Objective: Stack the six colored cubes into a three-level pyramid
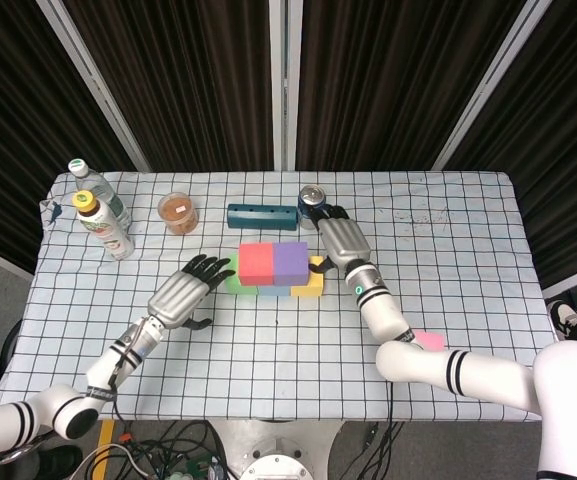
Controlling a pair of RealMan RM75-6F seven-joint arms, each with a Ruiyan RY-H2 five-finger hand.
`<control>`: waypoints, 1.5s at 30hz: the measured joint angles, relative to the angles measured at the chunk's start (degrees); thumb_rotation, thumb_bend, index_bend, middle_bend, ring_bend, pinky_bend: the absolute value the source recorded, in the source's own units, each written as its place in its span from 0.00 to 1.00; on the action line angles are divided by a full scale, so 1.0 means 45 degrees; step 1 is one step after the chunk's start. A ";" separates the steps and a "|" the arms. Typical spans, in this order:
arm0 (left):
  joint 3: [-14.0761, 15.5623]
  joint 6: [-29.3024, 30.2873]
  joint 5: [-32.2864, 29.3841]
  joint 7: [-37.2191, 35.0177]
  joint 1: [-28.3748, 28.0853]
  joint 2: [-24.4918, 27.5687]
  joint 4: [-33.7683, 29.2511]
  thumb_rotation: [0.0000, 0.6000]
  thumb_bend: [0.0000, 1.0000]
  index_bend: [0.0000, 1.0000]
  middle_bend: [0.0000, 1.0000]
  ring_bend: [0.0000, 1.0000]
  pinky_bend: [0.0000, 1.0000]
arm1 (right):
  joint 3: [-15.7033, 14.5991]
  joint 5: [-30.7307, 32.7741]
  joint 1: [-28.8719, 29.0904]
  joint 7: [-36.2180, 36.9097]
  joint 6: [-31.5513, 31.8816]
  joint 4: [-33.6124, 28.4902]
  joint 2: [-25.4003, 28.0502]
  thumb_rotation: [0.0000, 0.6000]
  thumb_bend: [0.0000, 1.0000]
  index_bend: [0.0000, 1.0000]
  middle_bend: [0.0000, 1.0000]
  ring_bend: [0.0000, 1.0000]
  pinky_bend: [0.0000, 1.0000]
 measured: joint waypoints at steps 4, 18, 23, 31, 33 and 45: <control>0.0020 -0.0028 -0.0034 0.0075 -0.0067 0.0017 0.0007 1.00 0.17 0.10 0.00 0.00 0.05 | 0.0004 0.0025 0.0024 -0.0037 0.0015 -0.0003 -0.0019 1.00 0.11 0.00 0.14 0.00 0.00; -0.0005 -0.0132 -0.0186 0.0231 -0.0345 0.0075 0.0011 1.00 0.17 0.10 0.00 0.00 0.05 | 0.0008 0.0063 0.0039 -0.0095 0.0065 -0.0004 -0.0051 1.00 0.11 0.00 0.14 0.00 0.00; -0.0037 -0.0196 -0.0231 0.0220 -0.0463 0.0063 0.0069 1.00 0.17 0.10 0.00 0.00 0.05 | -0.0017 0.0084 -0.0006 -0.0148 0.0167 -0.0073 0.0009 1.00 0.11 0.00 0.14 0.00 0.00; -0.0054 -0.0232 -0.0319 0.0355 -0.0602 0.0062 0.0029 1.00 0.17 0.10 0.00 0.00 0.05 | 0.0004 0.0071 -0.0057 -0.0138 0.0207 -0.0159 0.0083 1.00 0.11 0.00 0.14 0.00 0.00; -0.0054 -0.0229 -0.0369 0.0365 -0.0607 0.0096 0.0022 1.00 0.17 0.10 0.00 0.00 0.05 | 0.0007 0.0074 -0.0090 -0.0145 0.0267 -0.0176 0.0140 1.00 0.11 0.00 0.14 0.00 0.00; -0.0099 -0.0228 -0.0627 0.0482 -0.0692 0.0172 0.0033 1.00 0.17 0.10 0.00 0.00 0.05 | 0.0040 0.0109 -0.0193 -0.0165 0.0388 -0.0343 0.0302 1.00 0.11 0.00 0.14 0.00 0.00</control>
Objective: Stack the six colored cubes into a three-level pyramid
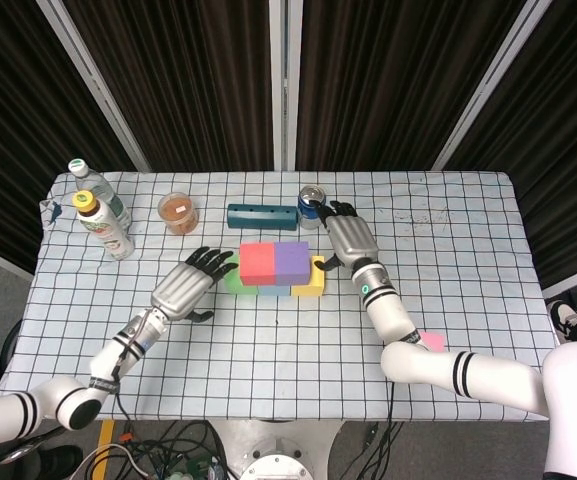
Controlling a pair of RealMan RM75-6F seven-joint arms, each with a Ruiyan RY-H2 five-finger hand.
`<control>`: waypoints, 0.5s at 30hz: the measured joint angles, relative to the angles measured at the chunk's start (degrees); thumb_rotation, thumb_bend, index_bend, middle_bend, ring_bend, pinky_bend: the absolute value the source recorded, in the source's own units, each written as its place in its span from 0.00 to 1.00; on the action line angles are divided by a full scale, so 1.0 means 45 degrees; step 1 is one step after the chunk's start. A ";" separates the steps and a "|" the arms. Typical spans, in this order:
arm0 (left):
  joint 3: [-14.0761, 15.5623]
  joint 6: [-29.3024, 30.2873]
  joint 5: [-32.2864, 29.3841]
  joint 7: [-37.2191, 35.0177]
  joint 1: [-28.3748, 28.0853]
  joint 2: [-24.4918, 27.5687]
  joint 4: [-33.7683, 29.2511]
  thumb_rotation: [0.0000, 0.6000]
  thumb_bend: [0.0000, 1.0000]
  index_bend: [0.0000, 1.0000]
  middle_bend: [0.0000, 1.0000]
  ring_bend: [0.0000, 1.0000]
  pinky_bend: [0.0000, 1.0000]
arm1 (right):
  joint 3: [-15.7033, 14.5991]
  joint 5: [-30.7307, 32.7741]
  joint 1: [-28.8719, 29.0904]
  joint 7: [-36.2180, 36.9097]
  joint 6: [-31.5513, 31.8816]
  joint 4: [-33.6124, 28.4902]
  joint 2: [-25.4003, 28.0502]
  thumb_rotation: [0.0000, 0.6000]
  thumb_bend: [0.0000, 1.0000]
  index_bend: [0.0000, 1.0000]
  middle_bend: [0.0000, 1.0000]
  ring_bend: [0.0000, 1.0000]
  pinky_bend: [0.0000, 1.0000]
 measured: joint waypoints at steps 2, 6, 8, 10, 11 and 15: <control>-0.0045 -0.0028 -0.0043 0.0014 -0.0057 -0.0002 0.0056 1.00 0.17 0.10 0.00 0.00 0.05 | -0.0009 0.0026 0.0033 -0.0036 -0.0015 0.0075 -0.0080 1.00 0.11 0.00 0.14 0.00 0.00; -0.0086 -0.0125 -0.0099 0.0061 -0.0183 0.0009 0.0075 1.00 0.17 0.10 0.00 0.00 0.04 | -0.0012 0.0030 0.0114 -0.0089 -0.0044 0.0214 -0.0273 1.00 0.11 0.00 0.14 0.00 0.00; -0.0096 -0.0151 -0.0108 0.0079 -0.0226 -0.0010 0.0080 1.00 0.17 0.10 0.00 0.00 0.04 | -0.0014 0.0039 0.0146 -0.0129 -0.0041 0.0257 -0.0344 1.00 0.11 0.00 0.14 0.00 0.00; -0.0108 -0.0192 -0.0129 0.0107 -0.0283 -0.0038 0.0100 1.00 0.17 0.10 0.00 0.00 0.04 | -0.0007 0.0048 0.0158 -0.0148 -0.0020 0.0263 -0.0376 1.00 0.11 0.00 0.14 0.00 0.00; -0.0116 -0.0218 -0.0150 0.0120 -0.0312 -0.0052 0.0115 1.00 0.17 0.10 0.00 0.00 0.04 | -0.0004 0.0049 0.0160 -0.0164 -0.0002 0.0261 -0.0384 1.00 0.11 0.00 0.14 0.00 0.00; -0.0150 -0.0348 -0.0234 0.0157 -0.0445 -0.0110 0.0208 1.00 0.17 0.10 0.00 0.00 0.04 | 0.0018 0.0068 0.0160 -0.0200 0.0044 0.0238 -0.0386 1.00 0.11 0.00 0.14 0.00 0.00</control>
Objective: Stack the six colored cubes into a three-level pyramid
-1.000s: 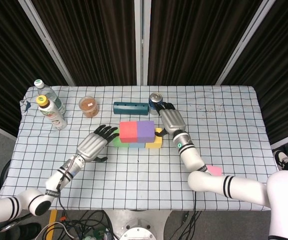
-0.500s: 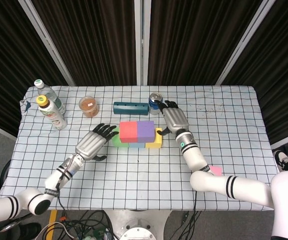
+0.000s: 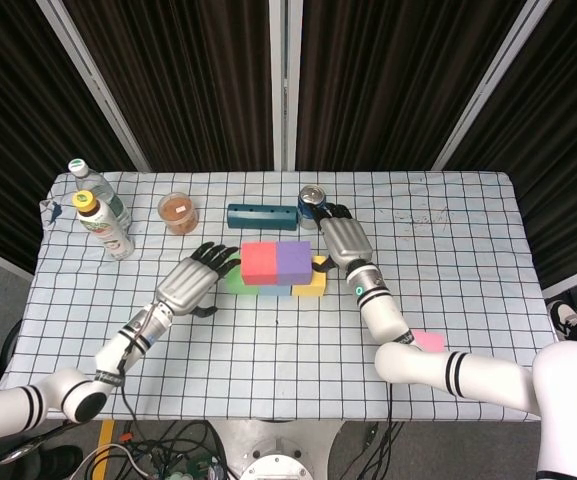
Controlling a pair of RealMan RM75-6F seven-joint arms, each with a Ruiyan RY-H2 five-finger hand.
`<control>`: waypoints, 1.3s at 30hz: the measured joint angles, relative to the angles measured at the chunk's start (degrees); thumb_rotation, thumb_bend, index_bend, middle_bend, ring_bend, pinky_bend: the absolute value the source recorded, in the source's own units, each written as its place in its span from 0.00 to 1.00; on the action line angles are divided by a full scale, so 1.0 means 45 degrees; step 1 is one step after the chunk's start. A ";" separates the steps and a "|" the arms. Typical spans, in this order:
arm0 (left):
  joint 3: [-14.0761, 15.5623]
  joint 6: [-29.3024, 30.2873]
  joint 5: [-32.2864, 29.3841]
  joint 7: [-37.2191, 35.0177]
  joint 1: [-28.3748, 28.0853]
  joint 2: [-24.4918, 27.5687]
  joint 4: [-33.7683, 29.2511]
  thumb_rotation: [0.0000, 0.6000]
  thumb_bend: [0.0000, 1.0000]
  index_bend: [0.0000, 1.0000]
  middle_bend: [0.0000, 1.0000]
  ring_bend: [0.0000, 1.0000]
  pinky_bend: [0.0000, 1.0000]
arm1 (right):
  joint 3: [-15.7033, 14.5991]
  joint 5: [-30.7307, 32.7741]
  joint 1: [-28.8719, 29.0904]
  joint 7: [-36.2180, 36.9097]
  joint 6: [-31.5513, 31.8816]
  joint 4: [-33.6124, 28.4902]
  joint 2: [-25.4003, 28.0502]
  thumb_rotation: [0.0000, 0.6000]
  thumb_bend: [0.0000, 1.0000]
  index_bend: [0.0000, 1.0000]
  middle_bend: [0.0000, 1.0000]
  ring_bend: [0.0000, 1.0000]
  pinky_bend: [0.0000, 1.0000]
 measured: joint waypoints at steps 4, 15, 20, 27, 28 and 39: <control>-0.0036 -0.0072 -0.0086 0.0057 -0.0104 -0.0028 0.0081 1.00 0.17 0.10 0.00 0.00 0.04 | 0.0014 0.0018 0.0001 -0.0029 0.0012 -0.0009 -0.0008 1.00 0.11 0.00 0.14 0.00 0.00; 0.0069 0.0161 -0.0266 0.0159 0.0033 0.0142 -0.0163 1.00 0.17 0.10 0.00 0.00 0.04 | -0.0002 -0.0140 -0.0136 0.0005 0.0093 -0.0212 0.0146 1.00 0.11 0.00 0.14 0.00 0.00; 0.0189 0.0775 -0.0259 -0.0036 0.0494 0.0436 -0.0474 1.00 0.17 0.10 0.00 0.00 0.04 | -0.0078 -0.0746 -0.0546 0.0207 0.0386 -0.1045 0.0776 1.00 0.12 0.00 0.14 0.00 0.00; 0.0420 0.2528 -0.0136 -0.0723 0.1832 0.1249 -0.1143 1.00 0.17 0.10 0.00 0.00 0.04 | -0.0417 -0.2454 -0.2014 0.1273 0.0768 -0.3742 0.2890 1.00 0.13 0.00 0.15 0.00 0.00; 0.0460 0.2774 -0.0104 -0.0853 0.2042 0.1364 -0.1220 1.00 0.17 0.10 0.00 0.00 0.04 | -0.0517 -0.2805 -0.2320 0.1490 0.0825 -0.4175 0.3292 1.00 0.13 0.00 0.15 0.00 0.00; 0.1012 0.4732 0.0480 -0.1935 0.3969 0.2333 -0.1593 1.00 0.17 0.11 0.00 0.00 0.04 | -0.1970 -0.7128 -0.5754 0.5664 0.1084 -0.6090 0.6471 1.00 0.17 0.00 0.17 0.00 0.00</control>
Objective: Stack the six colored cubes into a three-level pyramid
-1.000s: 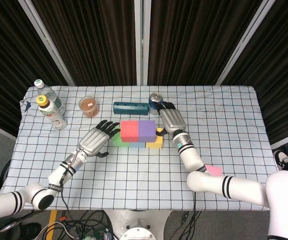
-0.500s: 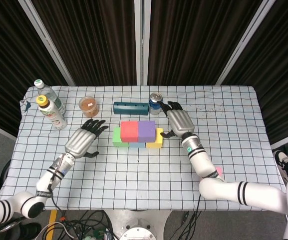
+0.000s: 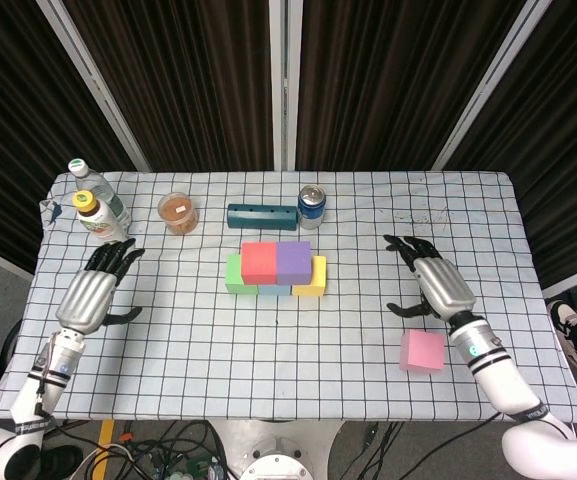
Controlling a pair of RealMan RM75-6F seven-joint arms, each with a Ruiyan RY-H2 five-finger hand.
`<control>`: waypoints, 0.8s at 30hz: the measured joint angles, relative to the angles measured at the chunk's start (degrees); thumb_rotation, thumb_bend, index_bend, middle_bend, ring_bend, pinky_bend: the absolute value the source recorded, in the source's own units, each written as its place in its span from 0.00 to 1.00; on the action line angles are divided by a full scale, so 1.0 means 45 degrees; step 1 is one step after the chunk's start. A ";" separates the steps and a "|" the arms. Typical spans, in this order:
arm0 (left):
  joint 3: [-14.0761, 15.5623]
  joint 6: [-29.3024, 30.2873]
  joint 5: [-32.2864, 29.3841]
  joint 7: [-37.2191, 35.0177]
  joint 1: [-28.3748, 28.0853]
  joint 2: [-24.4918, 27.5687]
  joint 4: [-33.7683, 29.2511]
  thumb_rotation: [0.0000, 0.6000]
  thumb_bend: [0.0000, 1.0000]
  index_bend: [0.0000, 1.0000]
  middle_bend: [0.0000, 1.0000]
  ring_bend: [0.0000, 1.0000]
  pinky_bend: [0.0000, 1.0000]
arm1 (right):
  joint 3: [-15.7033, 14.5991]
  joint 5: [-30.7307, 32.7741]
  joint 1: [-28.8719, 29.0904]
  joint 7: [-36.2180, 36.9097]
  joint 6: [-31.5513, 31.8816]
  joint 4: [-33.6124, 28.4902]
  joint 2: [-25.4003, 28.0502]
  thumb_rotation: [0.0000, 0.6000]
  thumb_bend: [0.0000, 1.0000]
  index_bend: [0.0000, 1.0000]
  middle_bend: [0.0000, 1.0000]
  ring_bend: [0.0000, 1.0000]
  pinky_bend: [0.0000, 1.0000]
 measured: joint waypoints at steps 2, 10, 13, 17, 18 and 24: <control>0.0101 -0.0102 0.0063 -0.0048 0.0027 -0.0075 0.0143 1.00 0.17 0.11 0.00 0.00 0.04 | -0.0149 -0.0321 -0.0186 0.0689 -0.0364 0.0316 0.0023 1.00 0.19 0.00 0.17 0.00 0.00; 0.0468 -0.2200 -0.0225 -0.0160 -0.0302 -0.0306 0.0845 1.00 0.17 0.16 0.09 0.02 0.04 | -0.0154 -0.0420 0.0224 0.1938 -0.2720 0.1790 -0.0469 0.75 0.43 0.00 0.17 0.00 0.00; 0.0526 -0.3139 -0.0409 -0.0156 -0.0606 -0.0518 0.1276 0.98 0.20 0.16 0.09 0.02 0.04 | 0.0008 -0.0107 0.0768 0.2152 -0.3770 0.2176 -0.0743 0.63 0.44 0.00 0.17 0.00 0.00; 0.0555 -0.3950 -0.0417 -0.0166 -0.1035 -0.0936 0.1825 0.95 0.25 0.16 0.08 0.00 0.03 | 0.0403 0.0540 0.1653 0.2551 -0.4977 0.2703 -0.1311 0.59 0.45 0.00 0.17 0.00 0.00; 0.0563 -0.4130 -0.0372 -0.0125 -0.1158 -0.1040 0.1918 0.94 0.26 0.16 0.08 0.00 0.03 | 0.0485 0.0676 0.1811 0.2629 -0.5196 0.2826 -0.1405 0.59 0.46 0.00 0.17 0.00 0.00; 0.0408 -0.4590 -0.0360 0.0215 -0.1571 -0.1529 0.2333 0.94 0.27 0.16 0.07 0.00 0.03 | 0.0755 0.1529 0.2599 0.2749 -0.5996 0.3596 -0.1768 0.59 0.47 0.00 0.17 0.00 0.00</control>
